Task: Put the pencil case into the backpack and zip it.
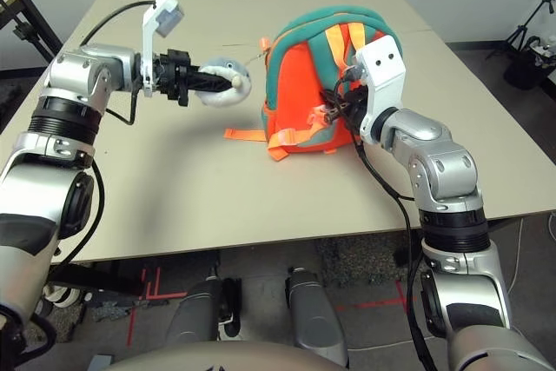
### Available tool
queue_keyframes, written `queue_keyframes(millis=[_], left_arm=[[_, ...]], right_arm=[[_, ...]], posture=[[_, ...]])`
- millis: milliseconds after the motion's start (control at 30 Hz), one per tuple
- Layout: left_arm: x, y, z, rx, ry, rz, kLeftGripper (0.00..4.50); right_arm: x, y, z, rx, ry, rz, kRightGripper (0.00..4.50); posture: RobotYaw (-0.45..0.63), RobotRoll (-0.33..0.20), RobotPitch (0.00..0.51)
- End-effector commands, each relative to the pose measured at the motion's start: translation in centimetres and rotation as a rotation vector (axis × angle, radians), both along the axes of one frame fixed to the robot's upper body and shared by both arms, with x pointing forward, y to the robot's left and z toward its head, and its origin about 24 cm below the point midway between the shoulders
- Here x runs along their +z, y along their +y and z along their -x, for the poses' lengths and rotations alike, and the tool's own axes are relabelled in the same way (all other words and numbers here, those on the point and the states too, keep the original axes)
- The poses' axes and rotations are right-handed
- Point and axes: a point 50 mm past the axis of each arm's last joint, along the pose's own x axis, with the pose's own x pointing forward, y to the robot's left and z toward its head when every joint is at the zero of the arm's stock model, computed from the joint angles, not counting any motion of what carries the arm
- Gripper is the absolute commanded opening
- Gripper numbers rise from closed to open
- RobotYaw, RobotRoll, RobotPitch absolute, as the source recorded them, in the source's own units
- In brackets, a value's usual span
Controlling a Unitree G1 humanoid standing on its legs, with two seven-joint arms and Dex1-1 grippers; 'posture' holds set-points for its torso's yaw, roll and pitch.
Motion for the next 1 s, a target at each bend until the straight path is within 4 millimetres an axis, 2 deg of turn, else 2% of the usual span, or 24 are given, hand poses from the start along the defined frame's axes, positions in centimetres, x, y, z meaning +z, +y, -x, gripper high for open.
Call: queue_keyframes(millis=[33, 267, 567, 633, 800, 900, 933, 1000], left_arm=[[-2.6, 0.6, 0.4, 0.024, 0.090, -0.052, 0.42], [-6.6, 0.7, 0.9, 0.030, 0.194, -0.115, 0.42], [-9.7, -0.2, 0.6, 0.065, 0.229, -0.157, 0.41], [-9.7, -0.5, 0.3, 0.079, 0.218, -0.141, 0.41], [-8.0, -1.0, -0.4, 0.081, 0.166, -0.092, 0.41], [-6.1, -1.1, -0.8, 0.076, 0.129, -0.042, 1.43], [-5.5, -1.1, -0.8, 0.072, 0.120, -0.023, 1.89], [-4.5, -1.0, -0.8, 0.064, 0.109, -0.003, 2.75]], right_arm=[[-0.9, 0.0, -0.2, -0.006, 0.048, 0.015, 0.17], [-0.8, 0.1, -0.3, -0.004, 0.046, 0.014, 0.17], [-0.8, 0.3, -0.5, 0.000, 0.047, 0.011, 0.17], [-0.8, 0.3, -0.5, 0.001, 0.046, 0.011, 0.17], [-0.5, 0.2, -0.5, 0.002, 0.044, 0.010, 0.17], [-0.3, 0.1, -0.3, 0.020, 0.063, -0.004, 0.17], [-0.2, 0.0, -0.2, 0.030, 0.073, -0.004, 0.20], [0.2, -0.1, 0.0, 0.049, 0.097, -0.019, 0.95]], posture=[[-0.22, 0.000, 0.092], [-0.22, 0.000, 0.091], [-0.23, 0.000, 0.092], [-0.24, 0.000, 0.091], [-0.23, 0.000, 0.091], [-0.23, 0.000, 0.091], [-0.23, 0.000, 0.091], [-0.23, 0.000, 0.093]])
